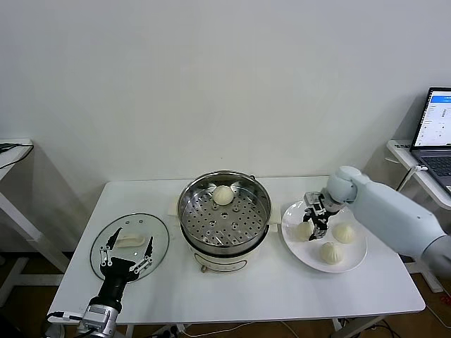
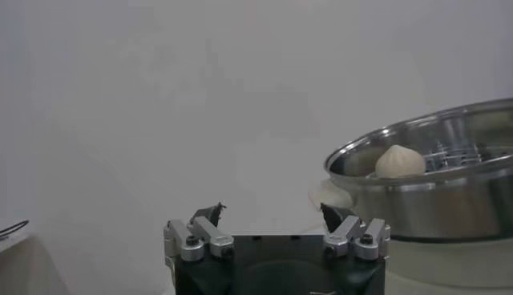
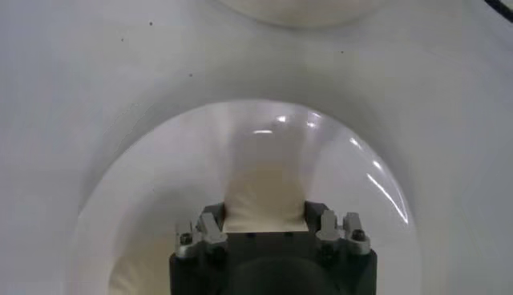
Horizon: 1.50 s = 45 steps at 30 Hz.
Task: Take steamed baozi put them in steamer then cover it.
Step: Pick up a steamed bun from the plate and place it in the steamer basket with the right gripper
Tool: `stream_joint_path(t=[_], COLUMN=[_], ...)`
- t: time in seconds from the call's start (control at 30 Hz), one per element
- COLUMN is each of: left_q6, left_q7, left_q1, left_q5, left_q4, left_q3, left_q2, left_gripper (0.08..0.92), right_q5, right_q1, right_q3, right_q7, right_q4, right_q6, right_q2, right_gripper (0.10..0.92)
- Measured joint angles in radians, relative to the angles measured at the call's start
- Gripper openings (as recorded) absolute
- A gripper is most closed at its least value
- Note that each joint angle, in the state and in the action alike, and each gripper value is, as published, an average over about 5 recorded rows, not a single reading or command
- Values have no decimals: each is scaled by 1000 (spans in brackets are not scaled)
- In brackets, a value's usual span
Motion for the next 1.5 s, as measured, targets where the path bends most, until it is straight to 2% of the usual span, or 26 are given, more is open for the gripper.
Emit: stream_joint_path(t=[0.43,0.8,1.13,1.5], left_q6=[0,-3,-6,-9], left_q7=[-1,8,13,21], left_q1=[0,-4,-5,-9], left_q5=[4,-6,-21,-29], left_q4=[-18,-19,-12,8], left_q3=[2,-10,-34,-48], left_q2=[15,33,40,47], left_gripper=[823,823,823,823], right_q5=[327,603,713,703], right_q1=[445,734,754,643], right_q3=[-369,-571,-595,-570], right_q7=[42,104,143,150], right_q4=[286,443,403,223], right_q6=[-148,-313,-404,-428], right_q2=[-116,-7,230,457], right_gripper=[679,678,672,674])
